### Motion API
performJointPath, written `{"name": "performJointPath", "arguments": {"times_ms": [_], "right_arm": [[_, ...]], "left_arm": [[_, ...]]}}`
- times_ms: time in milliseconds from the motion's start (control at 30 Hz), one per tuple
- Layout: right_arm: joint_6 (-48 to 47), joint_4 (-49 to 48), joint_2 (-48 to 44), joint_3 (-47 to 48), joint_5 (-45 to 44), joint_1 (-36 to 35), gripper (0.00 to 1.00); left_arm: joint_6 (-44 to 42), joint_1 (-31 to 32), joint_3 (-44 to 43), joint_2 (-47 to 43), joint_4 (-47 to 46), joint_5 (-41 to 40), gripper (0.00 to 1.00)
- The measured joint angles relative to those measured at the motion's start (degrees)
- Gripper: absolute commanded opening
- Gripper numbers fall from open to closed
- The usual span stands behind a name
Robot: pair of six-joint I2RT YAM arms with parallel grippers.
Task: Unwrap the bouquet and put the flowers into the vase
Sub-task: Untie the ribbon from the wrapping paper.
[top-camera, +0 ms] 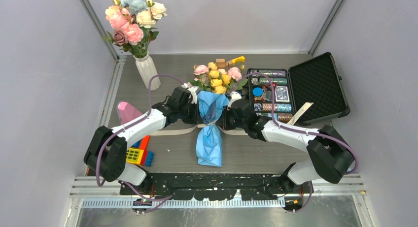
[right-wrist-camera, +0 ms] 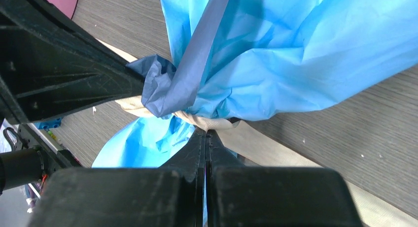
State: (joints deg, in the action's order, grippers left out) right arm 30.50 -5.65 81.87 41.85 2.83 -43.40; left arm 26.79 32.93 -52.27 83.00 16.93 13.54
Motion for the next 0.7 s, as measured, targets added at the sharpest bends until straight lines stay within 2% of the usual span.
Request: {"name": "performJointPath", "arguments": {"times_ms": [300,700], "right_arm": [[0.07,1.57,-4.81,-3.56,0.04,-0.61,0.00],[-2.93,7.91,-10.69,-2.45,2.51,-2.69,0.00]], "left_arm": [[0.31,0.07,0.00,0.02,-0.02,-0.48,0.00],[0.04,0.13,0.00,-0.13,-0.02,-0.26,0.00]]}}
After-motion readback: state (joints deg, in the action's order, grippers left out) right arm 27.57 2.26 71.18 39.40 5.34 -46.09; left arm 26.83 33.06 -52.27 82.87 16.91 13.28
